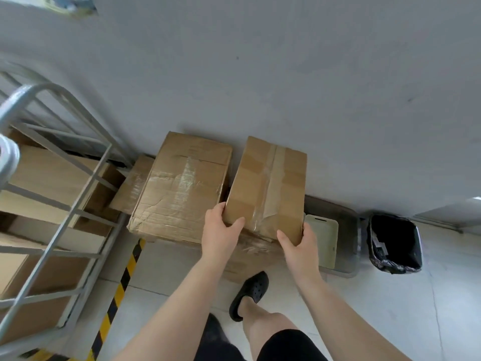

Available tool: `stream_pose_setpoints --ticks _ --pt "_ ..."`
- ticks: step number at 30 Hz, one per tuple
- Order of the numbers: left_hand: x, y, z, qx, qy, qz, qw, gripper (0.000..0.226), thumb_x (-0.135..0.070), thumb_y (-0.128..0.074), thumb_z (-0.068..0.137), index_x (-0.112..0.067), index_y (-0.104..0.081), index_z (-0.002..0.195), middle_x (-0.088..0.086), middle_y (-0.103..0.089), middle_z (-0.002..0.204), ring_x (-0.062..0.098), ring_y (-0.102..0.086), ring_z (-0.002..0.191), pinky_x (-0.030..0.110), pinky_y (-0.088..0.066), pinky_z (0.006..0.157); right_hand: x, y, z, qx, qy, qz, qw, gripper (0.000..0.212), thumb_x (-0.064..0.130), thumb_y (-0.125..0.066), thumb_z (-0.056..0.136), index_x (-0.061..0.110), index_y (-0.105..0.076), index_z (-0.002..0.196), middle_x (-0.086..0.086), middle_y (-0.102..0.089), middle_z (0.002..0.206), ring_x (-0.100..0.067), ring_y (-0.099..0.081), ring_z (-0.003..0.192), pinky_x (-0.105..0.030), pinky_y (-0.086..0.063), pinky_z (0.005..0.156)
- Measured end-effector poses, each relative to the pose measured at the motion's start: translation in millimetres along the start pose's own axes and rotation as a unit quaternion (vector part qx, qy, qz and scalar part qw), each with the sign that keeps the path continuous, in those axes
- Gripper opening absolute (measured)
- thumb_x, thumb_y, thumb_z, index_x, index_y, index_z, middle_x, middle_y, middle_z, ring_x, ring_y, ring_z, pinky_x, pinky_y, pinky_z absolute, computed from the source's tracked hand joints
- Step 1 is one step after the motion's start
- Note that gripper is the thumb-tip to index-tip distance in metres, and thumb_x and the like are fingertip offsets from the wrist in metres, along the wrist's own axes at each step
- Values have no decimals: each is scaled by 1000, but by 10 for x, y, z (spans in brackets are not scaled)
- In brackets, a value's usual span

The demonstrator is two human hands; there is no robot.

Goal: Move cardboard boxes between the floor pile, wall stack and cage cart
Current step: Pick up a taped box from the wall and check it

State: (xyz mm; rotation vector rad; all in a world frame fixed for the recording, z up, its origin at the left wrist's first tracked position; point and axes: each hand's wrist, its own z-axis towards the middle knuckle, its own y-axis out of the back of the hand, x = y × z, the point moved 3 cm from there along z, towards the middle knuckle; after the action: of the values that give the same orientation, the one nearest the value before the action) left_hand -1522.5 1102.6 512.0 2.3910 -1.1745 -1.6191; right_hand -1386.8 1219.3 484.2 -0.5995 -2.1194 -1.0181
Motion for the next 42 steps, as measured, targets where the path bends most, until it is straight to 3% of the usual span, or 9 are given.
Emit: stream_pose_setpoints --ticks 3,5,9,15,20,24,31,38,42 --pt "9 202 -403 -46 -23 -19 998 42 -30 -68 82 -23 -50 120 -6 -47 107 12 -51 95 35 -46 91 100 100 -423 -28 39 26 998 61 34 -67 85 18 -41 138 3 -46 122 -13 -49 108 -27 -42 91" --pt "27 323 -702 -62 -31 -49 996 37 -30 -69 82 -26 -49 113 -10 -46 102 5 -48 90 28 -43 85 163 171 -694 -41 58 46 996 61 33 -67 85 18 -41 138 4 -44 121 -11 -46 108 -26 -39 92" --pt "142 451 -1232 -80 -28 -123 989 34 -31 -71 81 -27 -51 108 -7 -53 109 5 -53 95 20 -45 78 193 285 -1198 -59 67 65 994 58 37 -66 85 24 -41 137 0 -43 136 -16 -42 119 -38 -38 104" --pt "270 453 -1977 -160 -11 -214 964 26 -27 -72 81 -26 -52 97 -11 -61 97 9 -60 88 11 -46 60 71 551 -1706 -24 78 123 989 54 22 -74 79 15 -50 127 -4 -46 121 -14 -40 103 -35 -41 92" --pt "427 404 -2662 -298 32 -240 923 22 -23 -72 80 -23 -56 95 -10 -60 90 11 -58 85 24 -49 67 -53 734 -2045 60 109 99 987 61 14 -78 74 8 -50 128 -11 -47 123 -14 -40 102 -44 -44 98" --pt "650 527 -3197 -411 57 -255 873 18 -27 -71 82 -26 -57 94 -10 -59 90 7 -55 85 26 -48 66 -51 714 -2449 157 170 109 967 60 11 -75 77 9 -49 130 0 -38 113 -14 -42 98 -30 -40 91" --pt "1203 1035 -4035 -535 102 -312 778 23 -30 -71 81 -26 -57 99 -4 -63 98 18 -59 95 43 -54 85 82 199 -3249 358 222 86 903 57 15 -70 83 19 -45 134 6 -35 116 -11 -42 109 -31 -37 95" --pt "1883 1867 -4664 -599 111 -351 711 40 -29 -73 79 -19 -63 116 -6 -68 103 18 -63 100 39 -53 92 238 -738 -4175 476 214 70 851 44 16 -72 81 30 -53 118 0 -47 122 -19 -54 110 -42 -44 102" --pt "2249 2504 -4963 -626 103 -338 695 30 -32 -73 80 -28 -54 103 -16 -61 92 9 -56 90 29 -47 82 281 -1332 -4811 529 198 79 822 41 14 -70 83 28 -52 118 -5 -57 122 -22 -59 107 -39 -47 97"
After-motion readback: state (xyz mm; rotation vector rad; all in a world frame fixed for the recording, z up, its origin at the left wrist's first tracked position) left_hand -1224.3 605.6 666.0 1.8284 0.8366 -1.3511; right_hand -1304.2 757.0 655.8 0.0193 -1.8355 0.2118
